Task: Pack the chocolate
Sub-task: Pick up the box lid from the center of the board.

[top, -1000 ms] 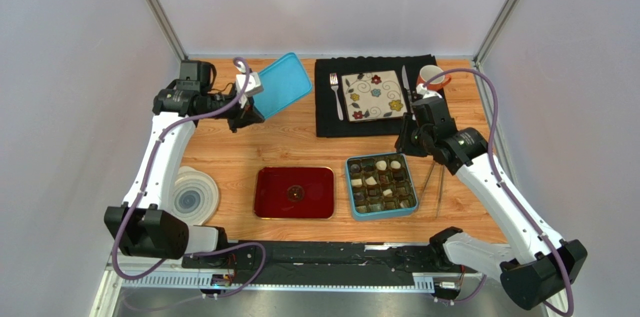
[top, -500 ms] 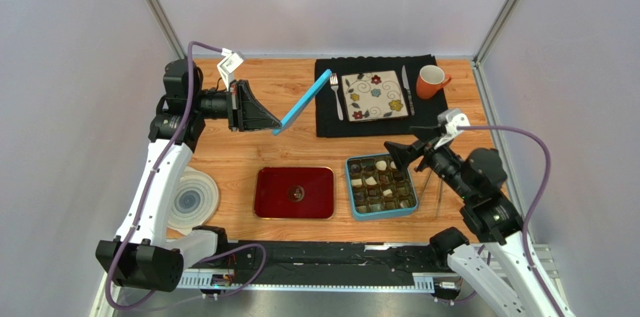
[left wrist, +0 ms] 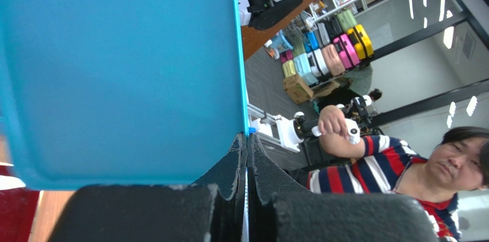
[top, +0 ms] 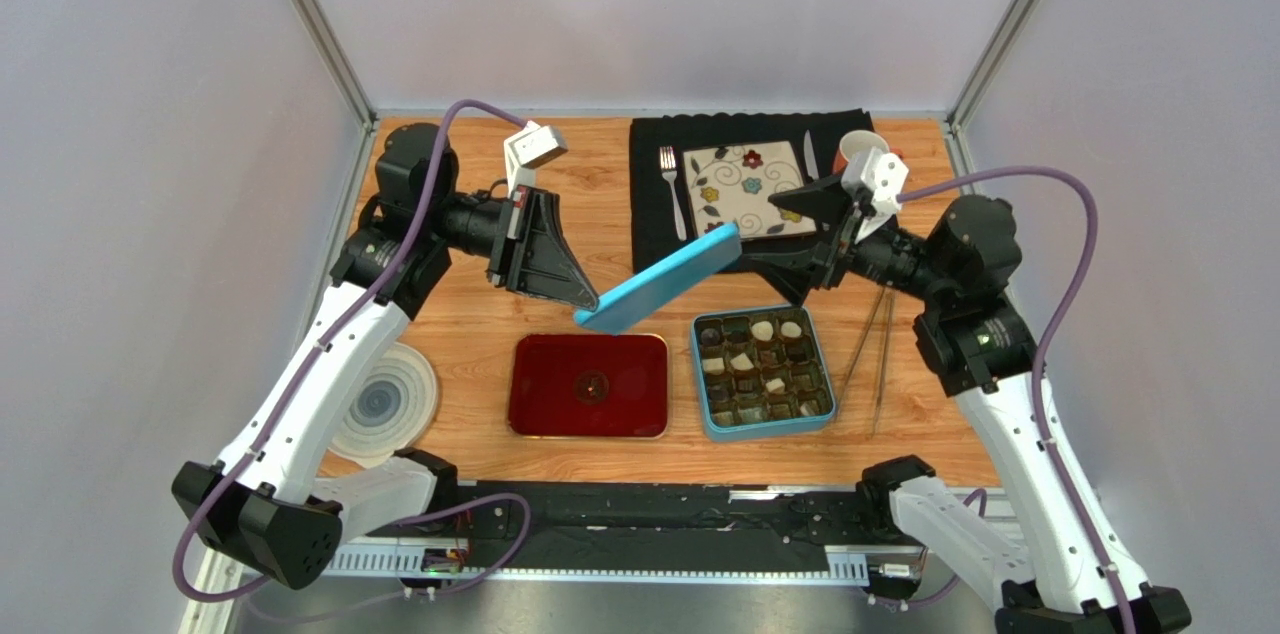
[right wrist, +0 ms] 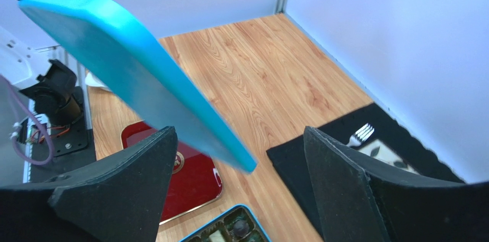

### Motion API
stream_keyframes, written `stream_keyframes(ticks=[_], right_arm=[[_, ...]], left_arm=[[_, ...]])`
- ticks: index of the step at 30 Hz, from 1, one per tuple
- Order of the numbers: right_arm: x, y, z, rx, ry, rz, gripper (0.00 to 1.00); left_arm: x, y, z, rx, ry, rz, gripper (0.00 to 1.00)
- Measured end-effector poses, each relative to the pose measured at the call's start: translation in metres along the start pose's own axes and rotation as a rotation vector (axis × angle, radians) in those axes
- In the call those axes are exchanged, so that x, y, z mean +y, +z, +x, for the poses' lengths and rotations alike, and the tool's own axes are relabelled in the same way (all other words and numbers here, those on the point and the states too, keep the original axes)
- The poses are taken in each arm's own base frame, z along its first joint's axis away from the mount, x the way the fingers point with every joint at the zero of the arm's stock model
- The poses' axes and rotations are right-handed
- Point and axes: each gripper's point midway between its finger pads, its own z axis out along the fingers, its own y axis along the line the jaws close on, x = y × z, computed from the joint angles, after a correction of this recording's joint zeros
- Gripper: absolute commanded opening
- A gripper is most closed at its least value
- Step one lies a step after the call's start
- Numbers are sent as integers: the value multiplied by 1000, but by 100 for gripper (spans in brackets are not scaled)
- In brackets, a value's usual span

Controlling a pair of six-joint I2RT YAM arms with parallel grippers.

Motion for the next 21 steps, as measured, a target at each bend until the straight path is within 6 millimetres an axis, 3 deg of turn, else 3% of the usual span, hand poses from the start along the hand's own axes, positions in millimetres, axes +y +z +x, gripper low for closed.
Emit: stream_keyframes(ticks=[4,10,15,21], right_arm=[[2,-6,-16,-20,-34,-100,83],[36,-11,-22,-43,-30,-333,80],[50,-13,-20,-41,-22,-439,77],[53,-3,-9,-23,17,-500,73]], left_arm=[[-3,3,2,13,-31,10,0],[-8,8,6,34,-42,26,0],[-10,11,9,48,-48,36,0],[-13,11,9,52,-54,39,0]])
